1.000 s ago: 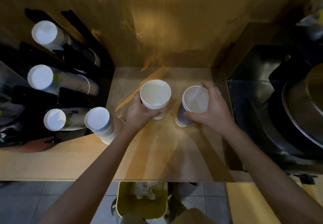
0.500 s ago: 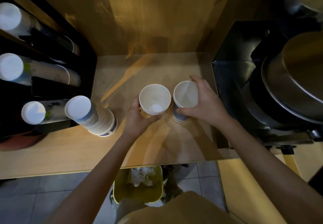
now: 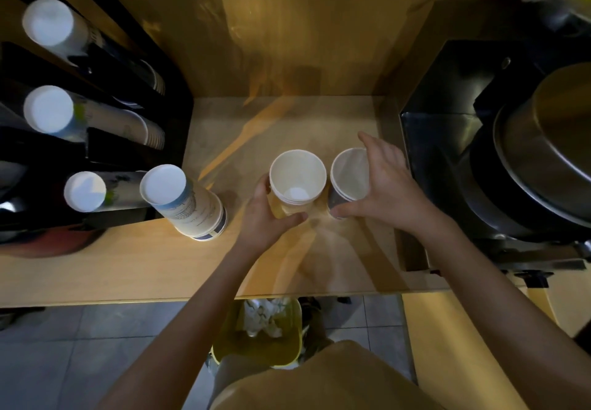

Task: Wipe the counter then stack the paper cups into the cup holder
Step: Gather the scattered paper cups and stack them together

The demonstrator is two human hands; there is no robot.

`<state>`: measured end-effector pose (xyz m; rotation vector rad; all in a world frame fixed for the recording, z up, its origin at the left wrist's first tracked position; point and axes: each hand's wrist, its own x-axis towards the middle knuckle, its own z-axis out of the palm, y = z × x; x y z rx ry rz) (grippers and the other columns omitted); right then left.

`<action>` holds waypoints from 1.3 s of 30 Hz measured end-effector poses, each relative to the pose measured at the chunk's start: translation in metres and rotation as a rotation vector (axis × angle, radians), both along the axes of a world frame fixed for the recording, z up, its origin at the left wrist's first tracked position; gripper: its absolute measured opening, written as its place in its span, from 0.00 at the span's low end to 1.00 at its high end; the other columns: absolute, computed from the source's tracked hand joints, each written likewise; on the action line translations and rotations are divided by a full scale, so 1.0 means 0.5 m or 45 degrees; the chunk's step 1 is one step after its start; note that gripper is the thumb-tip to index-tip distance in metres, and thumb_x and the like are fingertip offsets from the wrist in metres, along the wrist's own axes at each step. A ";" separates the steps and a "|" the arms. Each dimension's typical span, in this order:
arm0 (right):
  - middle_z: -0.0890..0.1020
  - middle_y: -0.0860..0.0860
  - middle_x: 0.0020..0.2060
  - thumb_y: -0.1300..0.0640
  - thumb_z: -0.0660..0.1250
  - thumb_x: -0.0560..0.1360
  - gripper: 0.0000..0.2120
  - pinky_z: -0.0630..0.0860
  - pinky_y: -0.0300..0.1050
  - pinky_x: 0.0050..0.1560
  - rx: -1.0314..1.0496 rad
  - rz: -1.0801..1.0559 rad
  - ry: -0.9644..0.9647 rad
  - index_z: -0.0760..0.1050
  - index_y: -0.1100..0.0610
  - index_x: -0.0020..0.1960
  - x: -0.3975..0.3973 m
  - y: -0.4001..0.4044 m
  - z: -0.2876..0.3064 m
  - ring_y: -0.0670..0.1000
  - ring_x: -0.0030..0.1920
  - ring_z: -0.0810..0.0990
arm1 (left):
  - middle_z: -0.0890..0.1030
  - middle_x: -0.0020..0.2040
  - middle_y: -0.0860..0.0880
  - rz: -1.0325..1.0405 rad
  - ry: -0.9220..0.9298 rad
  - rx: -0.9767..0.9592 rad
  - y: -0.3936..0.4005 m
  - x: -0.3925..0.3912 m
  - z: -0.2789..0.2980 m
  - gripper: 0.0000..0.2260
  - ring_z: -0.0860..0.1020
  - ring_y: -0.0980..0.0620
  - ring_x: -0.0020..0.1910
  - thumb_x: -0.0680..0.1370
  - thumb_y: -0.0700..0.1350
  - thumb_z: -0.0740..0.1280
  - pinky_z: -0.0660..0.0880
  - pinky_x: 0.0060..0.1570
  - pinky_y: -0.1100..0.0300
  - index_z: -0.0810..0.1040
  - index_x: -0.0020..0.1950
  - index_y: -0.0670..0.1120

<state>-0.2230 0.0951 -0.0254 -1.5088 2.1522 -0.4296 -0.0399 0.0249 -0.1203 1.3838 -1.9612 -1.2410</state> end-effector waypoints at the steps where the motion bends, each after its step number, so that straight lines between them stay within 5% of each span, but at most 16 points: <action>1: 0.57 0.53 0.73 0.45 0.79 0.57 0.57 0.57 0.50 0.70 -0.032 0.043 0.002 0.48 0.53 0.75 0.010 -0.005 0.010 0.53 0.73 0.51 | 0.71 0.66 0.45 0.025 -0.003 0.033 0.006 0.011 0.002 0.38 0.70 0.51 0.62 0.64 0.46 0.77 0.68 0.58 0.57 0.62 0.69 0.43; 4: 0.58 0.52 0.73 0.48 0.77 0.61 0.50 0.53 0.41 0.66 -0.166 0.192 -0.040 0.51 0.52 0.74 0.064 -0.027 0.047 0.50 0.73 0.51 | 0.77 0.58 0.46 0.084 -0.014 0.156 0.023 0.059 0.006 0.27 0.76 0.52 0.55 0.68 0.45 0.74 0.74 0.56 0.54 0.69 0.64 0.43; 6: 0.61 0.50 0.72 0.52 0.74 0.67 0.41 0.53 0.37 0.63 -0.245 0.249 -0.195 0.56 0.52 0.73 0.114 -0.046 0.064 0.49 0.72 0.55 | 0.81 0.47 0.47 0.133 0.019 0.198 0.033 0.104 0.006 0.17 0.79 0.60 0.44 0.70 0.40 0.72 0.76 0.50 0.63 0.75 0.57 0.41; 8: 0.67 0.51 0.69 0.55 0.71 0.71 0.32 0.61 0.39 0.66 -0.316 0.280 -0.423 0.61 0.54 0.71 0.171 -0.065 0.063 0.47 0.69 0.63 | 0.81 0.39 0.48 0.272 -0.008 0.174 0.038 0.155 0.004 0.09 0.78 0.65 0.37 0.71 0.38 0.70 0.73 0.42 0.73 0.78 0.50 0.40; 10: 0.73 0.53 0.65 0.57 0.70 0.71 0.28 0.68 0.45 0.66 -0.376 0.295 -0.578 0.65 0.56 0.69 0.227 -0.086 0.039 0.47 0.64 0.70 | 0.81 0.38 0.47 0.452 -0.068 0.135 0.040 0.204 0.001 0.05 0.79 0.60 0.37 0.71 0.38 0.70 0.74 0.42 0.67 0.79 0.46 0.42; 12: 0.74 0.52 0.65 0.57 0.71 0.71 0.29 0.70 0.47 0.65 -0.336 0.287 -0.663 0.64 0.55 0.69 0.277 -0.109 0.002 0.47 0.64 0.72 | 0.80 0.39 0.46 0.580 -0.127 0.107 0.038 0.243 -0.008 0.05 0.79 0.50 0.40 0.71 0.39 0.70 0.73 0.45 0.59 0.79 0.46 0.41; 16: 0.64 0.51 0.72 0.54 0.73 0.68 0.40 0.61 0.39 0.65 -0.203 0.271 -0.762 0.55 0.52 0.73 0.349 -0.144 -0.054 0.47 0.70 0.63 | 0.79 0.43 0.46 0.709 -0.187 0.099 0.029 0.276 -0.031 0.12 0.76 0.49 0.41 0.70 0.39 0.71 0.71 0.45 0.58 0.75 0.51 0.39; 19: 0.66 0.49 0.71 0.54 0.71 0.70 0.36 0.60 0.36 0.62 -0.218 0.287 -0.781 0.57 0.50 0.73 0.376 -0.154 -0.079 0.40 0.65 0.62 | 0.79 0.50 0.42 0.742 -0.158 0.169 0.021 0.285 -0.054 0.16 0.77 0.48 0.46 0.71 0.39 0.70 0.74 0.50 0.53 0.73 0.56 0.38; 23: 0.69 0.49 0.68 0.54 0.70 0.71 0.31 0.69 0.43 0.64 -0.284 0.256 -0.763 0.61 0.49 0.70 0.382 -0.157 -0.102 0.42 0.64 0.66 | 0.74 0.64 0.42 0.655 -0.061 0.378 0.010 0.288 -0.069 0.23 0.75 0.47 0.58 0.74 0.44 0.66 0.71 0.54 0.56 0.66 0.67 0.40; 27: 0.71 0.47 0.65 0.52 0.69 0.72 0.29 0.74 0.54 0.63 -0.360 0.174 -0.844 0.61 0.47 0.69 0.365 -0.145 -0.117 0.47 0.66 0.70 | 0.74 0.65 0.44 0.603 0.115 0.573 0.002 0.287 -0.072 0.29 0.74 0.46 0.60 0.70 0.54 0.65 0.74 0.58 0.51 0.67 0.68 0.44; 30: 0.74 0.47 0.62 0.56 0.69 0.73 0.27 0.76 0.52 0.61 -0.427 0.030 -0.966 0.63 0.50 0.68 0.350 -0.128 -0.122 0.49 0.64 0.73 | 0.76 0.56 0.50 0.684 0.445 0.739 -0.003 0.277 -0.065 0.23 0.75 0.49 0.53 0.72 0.47 0.64 0.77 0.45 0.62 0.70 0.65 0.40; 36: 0.76 0.43 0.58 0.61 0.70 0.71 0.27 0.78 0.37 0.53 -0.466 -0.250 -1.146 0.63 0.54 0.67 0.350 -0.073 -0.113 0.40 0.59 0.77 | 0.73 0.63 0.41 0.897 0.558 0.767 0.002 0.275 -0.046 0.19 0.72 0.45 0.60 0.78 0.47 0.61 0.68 0.58 0.53 0.66 0.67 0.44; 39: 0.78 0.43 0.55 0.54 0.75 0.66 0.28 0.79 0.43 0.51 -0.546 -0.370 -1.209 0.66 0.48 0.61 0.332 -0.025 -0.109 0.44 0.58 0.78 | 0.75 0.60 0.42 0.929 0.592 0.603 0.022 0.278 -0.004 0.16 0.74 0.45 0.58 0.79 0.44 0.59 0.72 0.55 0.55 0.68 0.66 0.42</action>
